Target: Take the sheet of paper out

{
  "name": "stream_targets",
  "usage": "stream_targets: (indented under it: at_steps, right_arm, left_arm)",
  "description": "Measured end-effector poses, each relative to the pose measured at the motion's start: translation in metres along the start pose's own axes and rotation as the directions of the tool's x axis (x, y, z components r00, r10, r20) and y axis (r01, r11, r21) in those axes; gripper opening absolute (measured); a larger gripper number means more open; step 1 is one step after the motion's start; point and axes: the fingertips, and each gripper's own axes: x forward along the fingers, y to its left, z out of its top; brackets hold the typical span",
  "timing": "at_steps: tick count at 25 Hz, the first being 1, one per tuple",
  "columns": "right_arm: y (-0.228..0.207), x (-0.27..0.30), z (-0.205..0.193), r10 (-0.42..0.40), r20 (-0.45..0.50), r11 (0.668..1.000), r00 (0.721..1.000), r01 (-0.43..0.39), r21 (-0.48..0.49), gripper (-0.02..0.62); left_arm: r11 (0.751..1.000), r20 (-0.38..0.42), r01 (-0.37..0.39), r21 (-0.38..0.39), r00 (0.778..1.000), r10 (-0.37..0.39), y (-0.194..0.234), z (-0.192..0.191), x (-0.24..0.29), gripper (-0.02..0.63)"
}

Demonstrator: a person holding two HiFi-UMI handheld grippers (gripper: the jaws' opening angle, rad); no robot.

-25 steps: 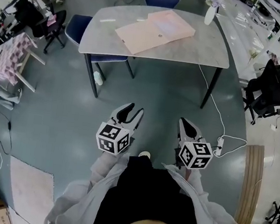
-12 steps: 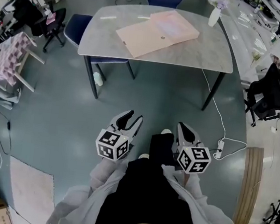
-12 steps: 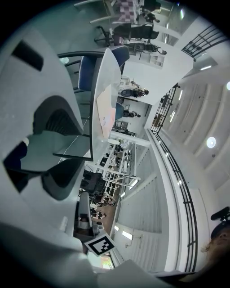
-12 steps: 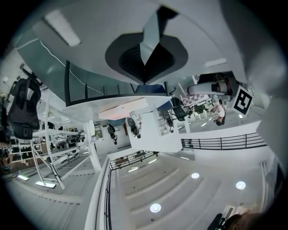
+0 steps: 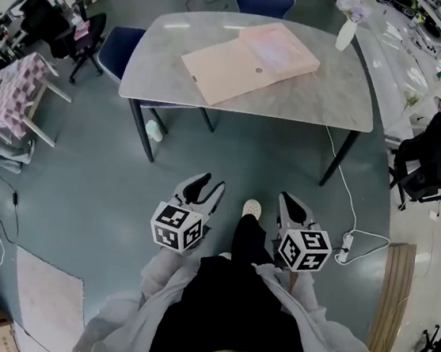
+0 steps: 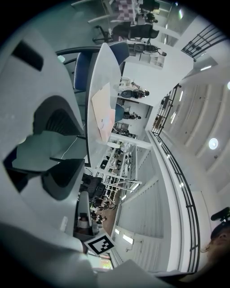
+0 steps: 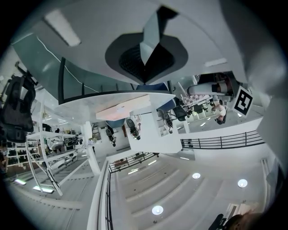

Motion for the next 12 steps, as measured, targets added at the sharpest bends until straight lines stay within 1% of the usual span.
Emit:
stream_targets:
  at_steps: [12]
  right_arm:
    - [-0.081,0.095,0.073,0.038,-0.010,0.999,0.999,-0.038,-0.026,0.009]
  left_arm:
    - [1.000,0.012,-0.023,-0.001,1.000,0.023,0.039,0.065,0.120,0.153]
